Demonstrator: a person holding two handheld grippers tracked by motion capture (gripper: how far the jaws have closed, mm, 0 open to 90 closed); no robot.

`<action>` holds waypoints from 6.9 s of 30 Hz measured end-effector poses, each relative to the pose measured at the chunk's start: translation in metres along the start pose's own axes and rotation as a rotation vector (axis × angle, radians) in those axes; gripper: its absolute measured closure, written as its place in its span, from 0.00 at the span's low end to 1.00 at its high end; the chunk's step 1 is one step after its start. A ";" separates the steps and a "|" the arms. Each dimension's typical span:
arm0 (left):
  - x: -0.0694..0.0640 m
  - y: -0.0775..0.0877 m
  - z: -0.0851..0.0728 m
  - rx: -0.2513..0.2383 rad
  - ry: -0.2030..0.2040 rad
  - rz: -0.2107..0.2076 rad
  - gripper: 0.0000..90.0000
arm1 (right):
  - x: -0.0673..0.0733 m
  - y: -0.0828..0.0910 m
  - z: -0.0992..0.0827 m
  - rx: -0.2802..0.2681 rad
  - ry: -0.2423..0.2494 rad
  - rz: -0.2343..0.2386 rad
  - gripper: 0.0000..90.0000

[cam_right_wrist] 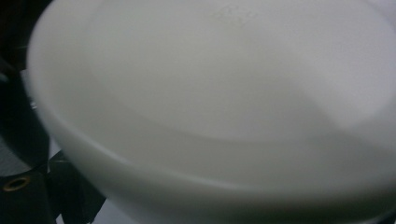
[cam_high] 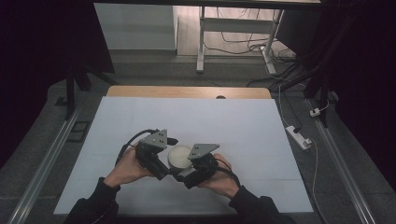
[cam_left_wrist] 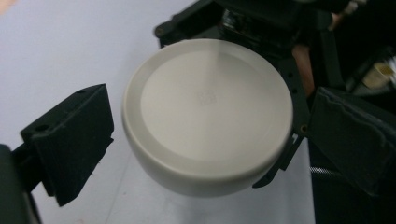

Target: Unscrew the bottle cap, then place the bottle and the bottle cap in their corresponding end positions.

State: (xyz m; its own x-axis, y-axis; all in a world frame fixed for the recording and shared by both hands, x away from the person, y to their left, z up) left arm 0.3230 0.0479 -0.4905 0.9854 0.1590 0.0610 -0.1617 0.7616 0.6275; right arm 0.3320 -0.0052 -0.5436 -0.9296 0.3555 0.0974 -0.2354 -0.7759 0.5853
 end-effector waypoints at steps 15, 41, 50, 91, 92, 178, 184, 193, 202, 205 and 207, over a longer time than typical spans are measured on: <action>0.002 -0.013 0.001 0.002 0.040 0.046 0.09 | 0.002 0.001 0.002 0.003 0.007 -0.017 0.07; 0.009 -0.002 0.018 -0.023 0.106 0.162 0.00 | -0.019 0.006 0.000 -0.015 -0.081 -0.106 0.07; -0.010 0.006 0.008 -0.004 -0.046 -0.029 0.03 | 0.009 0.006 0.004 -0.019 0.011 0.048 0.07; 0.021 -0.010 0.011 0.011 0.214 0.268 0.09 | -0.025 -0.002 -0.005 0.007 -0.109 -0.171 0.07; 0.021 -0.008 0.010 0.012 0.213 0.272 0.09 | -0.026 -0.002 -0.006 0.007 -0.107 -0.173 0.07; -0.035 -0.048 -0.022 -0.013 0.168 0.168 0.09 | -0.113 -0.003 0.027 -0.056 -0.159 -0.282 0.07; -0.032 -0.057 -0.026 0.002 0.167 0.168 0.09 | -0.121 -0.007 0.033 -0.060 -0.162 -0.287 0.07; -0.022 -0.072 -0.032 0.013 0.176 0.183 0.09 | -0.137 -0.017 0.034 -0.050 -0.171 -0.308 0.07; -0.012 -0.084 -0.040 0.027 0.183 0.207 0.09 | -0.153 -0.026 0.035 -0.044 -0.184 -0.332 0.07; -0.009 -0.087 -0.043 0.029 0.189 0.214 0.09 | -0.157 -0.029 0.035 -0.041 -0.185 -0.338 0.07; -0.007 -0.090 -0.044 0.032 0.197 0.217 0.09 | -0.161 -0.031 0.035 -0.040 -0.186 -0.343 0.07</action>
State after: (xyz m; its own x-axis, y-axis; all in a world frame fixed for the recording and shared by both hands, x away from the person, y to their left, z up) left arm 0.3281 0.0060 -0.5821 0.8980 0.4375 0.0468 -0.3631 0.6767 0.6405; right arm 0.4988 -0.0197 -0.5492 -0.7285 0.6833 0.0479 -0.5378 -0.6138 0.5779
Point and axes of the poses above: each handheld gripper's, and its own axes: y roughly backward along the jaws, z roughly out of its top, x roughly to its left, the point moved 10 cm from there along -y, roughly forward along the jaws, and after that the axes turned 6 degrees about -y, right-handed, at the moved point
